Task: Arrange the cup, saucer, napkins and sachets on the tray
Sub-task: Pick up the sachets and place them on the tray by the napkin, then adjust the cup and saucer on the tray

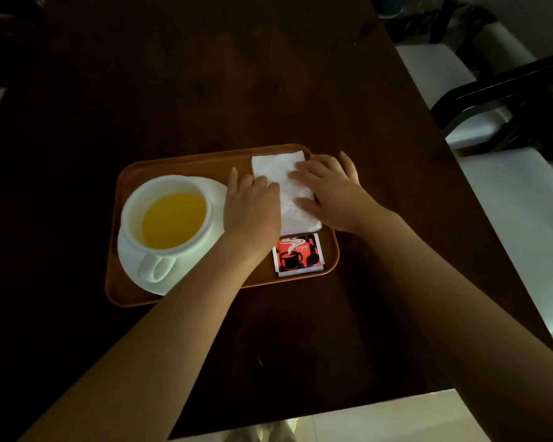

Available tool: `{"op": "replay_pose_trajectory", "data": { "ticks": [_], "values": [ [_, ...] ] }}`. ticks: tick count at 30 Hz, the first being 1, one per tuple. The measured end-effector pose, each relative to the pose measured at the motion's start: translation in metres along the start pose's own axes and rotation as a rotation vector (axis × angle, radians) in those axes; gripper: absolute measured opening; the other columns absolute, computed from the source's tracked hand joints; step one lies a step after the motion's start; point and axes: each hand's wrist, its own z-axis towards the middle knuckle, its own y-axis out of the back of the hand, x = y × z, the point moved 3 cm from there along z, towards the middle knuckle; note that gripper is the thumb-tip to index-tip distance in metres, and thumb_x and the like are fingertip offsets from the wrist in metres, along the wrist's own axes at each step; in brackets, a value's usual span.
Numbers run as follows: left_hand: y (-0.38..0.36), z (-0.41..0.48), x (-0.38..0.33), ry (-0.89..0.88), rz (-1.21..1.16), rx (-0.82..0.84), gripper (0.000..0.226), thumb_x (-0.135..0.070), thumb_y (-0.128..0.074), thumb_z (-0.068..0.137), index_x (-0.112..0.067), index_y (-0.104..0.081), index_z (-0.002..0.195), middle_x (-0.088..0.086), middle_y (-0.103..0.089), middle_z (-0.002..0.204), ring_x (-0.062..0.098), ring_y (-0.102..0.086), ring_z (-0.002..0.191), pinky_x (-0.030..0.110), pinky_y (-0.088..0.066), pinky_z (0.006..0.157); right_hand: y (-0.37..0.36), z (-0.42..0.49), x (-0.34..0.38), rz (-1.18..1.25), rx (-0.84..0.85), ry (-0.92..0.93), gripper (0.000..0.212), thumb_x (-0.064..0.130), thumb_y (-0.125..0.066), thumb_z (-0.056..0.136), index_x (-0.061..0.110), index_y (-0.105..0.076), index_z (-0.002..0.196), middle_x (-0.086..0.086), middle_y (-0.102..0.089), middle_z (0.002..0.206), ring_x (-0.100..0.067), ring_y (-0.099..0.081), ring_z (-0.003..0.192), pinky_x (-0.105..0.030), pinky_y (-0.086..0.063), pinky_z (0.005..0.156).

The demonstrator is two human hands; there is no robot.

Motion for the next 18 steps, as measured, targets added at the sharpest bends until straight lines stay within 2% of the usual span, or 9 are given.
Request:
{"op": "replay_pose_trajectory", "data": {
  "ticks": [7,12,14,16,18],
  "values": [
    [-0.001,0.001,0.003,-0.014,-0.074,-0.008,0.042,-0.013,-0.051,0.091,-0.014,-0.043,0.132,0.01,-0.044,0.142,0.027,-0.031,0.135,0.042,-0.003,0.117,-0.004,-0.001,0.004,0.042,-0.021,-0.025,0.049,0.034,-0.048,0.091,0.021,-0.038,0.137,-0.003,-0.038,0.147,-0.025,-0.019,0.141,-0.055,0.0,0.116],
    [0.022,-0.033,-0.004,-0.048,-0.428,-0.187,0.045,-0.014,-0.049,0.091,-0.014,-0.039,0.135,0.008,-0.041,0.145,0.023,-0.031,0.137,0.035,-0.02,0.114,0.012,-0.004,0.005,0.305,-0.09,-0.018,0.054,0.03,-0.052,0.089,0.021,-0.033,0.139,-0.002,-0.032,0.151,-0.022,-0.012,0.144,-0.046,-0.005,0.116],
    [0.034,-0.058,-0.003,-0.049,-0.512,-0.305,0.047,-0.021,-0.05,0.09,-0.015,-0.038,0.136,0.007,-0.04,0.146,0.021,-0.03,0.138,0.036,-0.022,0.113,0.022,-0.004,0.014,0.502,-0.041,0.065,0.064,0.029,-0.059,0.086,0.021,-0.028,0.142,-0.002,-0.028,0.152,-0.018,-0.013,0.142,-0.039,-0.014,0.114],
    [0.042,-0.079,0.006,-0.02,-0.469,-0.454,0.054,-0.03,-0.049,0.09,-0.014,-0.031,0.139,0.007,-0.032,0.15,0.02,-0.022,0.141,0.04,-0.018,0.116,0.027,-0.003,0.027,0.646,0.112,0.112,0.075,0.031,-0.065,0.082,0.026,-0.022,0.143,0.002,-0.025,0.153,-0.01,-0.019,0.139,-0.029,-0.023,0.109],
    [0.046,-0.095,0.023,0.061,-0.436,-0.557,0.066,-0.04,-0.052,0.087,-0.014,-0.025,0.141,0.006,-0.022,0.152,0.019,-0.015,0.142,0.042,-0.013,0.118,0.027,0.0,0.044,0.733,0.26,0.138,0.078,0.034,-0.068,0.079,0.036,-0.02,0.14,0.013,-0.024,0.149,0.009,-0.023,0.129,-0.008,-0.026,0.101]
  ]
}}
